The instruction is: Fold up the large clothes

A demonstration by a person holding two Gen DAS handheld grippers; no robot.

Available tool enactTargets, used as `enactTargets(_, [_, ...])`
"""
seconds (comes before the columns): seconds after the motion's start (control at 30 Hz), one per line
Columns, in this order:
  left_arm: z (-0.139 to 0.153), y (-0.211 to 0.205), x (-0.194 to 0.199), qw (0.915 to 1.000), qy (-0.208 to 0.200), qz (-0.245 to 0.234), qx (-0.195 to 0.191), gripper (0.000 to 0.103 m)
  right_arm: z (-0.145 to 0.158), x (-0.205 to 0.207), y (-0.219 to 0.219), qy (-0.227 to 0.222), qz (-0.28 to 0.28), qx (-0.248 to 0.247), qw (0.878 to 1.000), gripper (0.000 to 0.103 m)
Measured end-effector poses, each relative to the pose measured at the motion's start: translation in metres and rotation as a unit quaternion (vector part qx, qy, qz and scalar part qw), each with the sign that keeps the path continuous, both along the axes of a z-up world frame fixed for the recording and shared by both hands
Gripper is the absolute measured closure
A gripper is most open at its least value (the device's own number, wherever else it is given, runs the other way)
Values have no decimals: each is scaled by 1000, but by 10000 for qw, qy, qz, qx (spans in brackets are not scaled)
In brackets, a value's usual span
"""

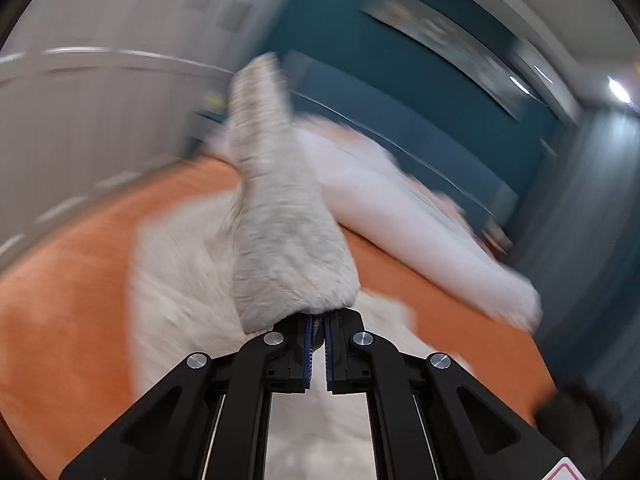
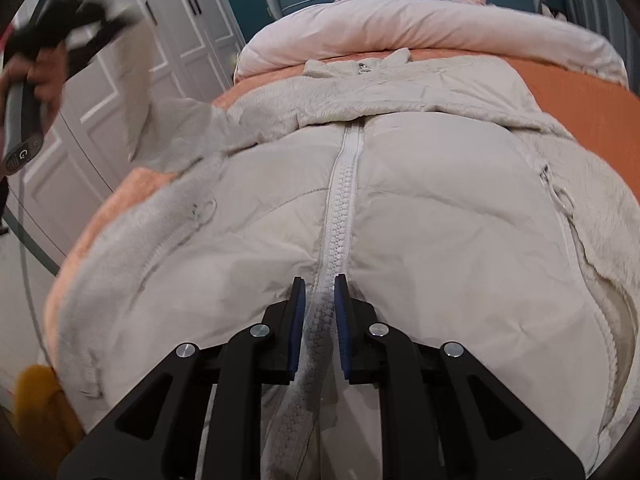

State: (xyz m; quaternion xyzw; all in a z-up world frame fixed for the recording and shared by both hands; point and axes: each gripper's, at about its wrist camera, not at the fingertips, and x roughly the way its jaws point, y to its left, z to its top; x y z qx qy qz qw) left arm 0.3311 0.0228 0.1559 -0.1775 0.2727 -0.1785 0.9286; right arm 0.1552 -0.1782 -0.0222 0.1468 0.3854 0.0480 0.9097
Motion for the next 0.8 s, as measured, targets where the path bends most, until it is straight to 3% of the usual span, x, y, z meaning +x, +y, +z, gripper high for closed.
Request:
enactTargets(0.03, [-8,-42,-5,9994,109,-301,152,95,2,-4,-6,-13,-66,159,9999,85])
enactTargets(0.1, [-38,-109,-18,9956,316,-708,522,86,8,-14,-19,-53,-190,359,9992,71])
enactTargets(0.13, [-54,-130,-23,9928,463,-879,672,66,11,-18,-25,-78,-244,376,9990,68])
enactTargets(0.17, [-68,-145,-30,9897,625,-1021,783,52,15,-23,-32,-99,-298,368,9988,63])
enactTargets(0.2, [-91,-159,-38,9855,880,-1098,946,45,21,-29,-42,-119,-360,339,9987,56])
enactTargets(0.23, [-101,-160,-44,9842,990,-1073,1001,45,26,-33,-51,-137,-420,301,9986,53])
enactTargets(0.33, [-112,-142,-53,9851,1104,-987,874,42,39,-35,-77,-197,-581,100,9981,44])
enactTargets(0.5, [-94,-62,-31,9914,731,-130,1073,32,57,12,-109,-182,-635,115,9977,39])
enactTargets(0.7, [-119,10,42,9796,1222,1106,1153,33,56,109,-116,-73,-869,766,9932,33])
enactTargets(0.8, [-137,24,59,9740,1479,1327,1092,34,37,151,-112,289,-961,839,9914,37])
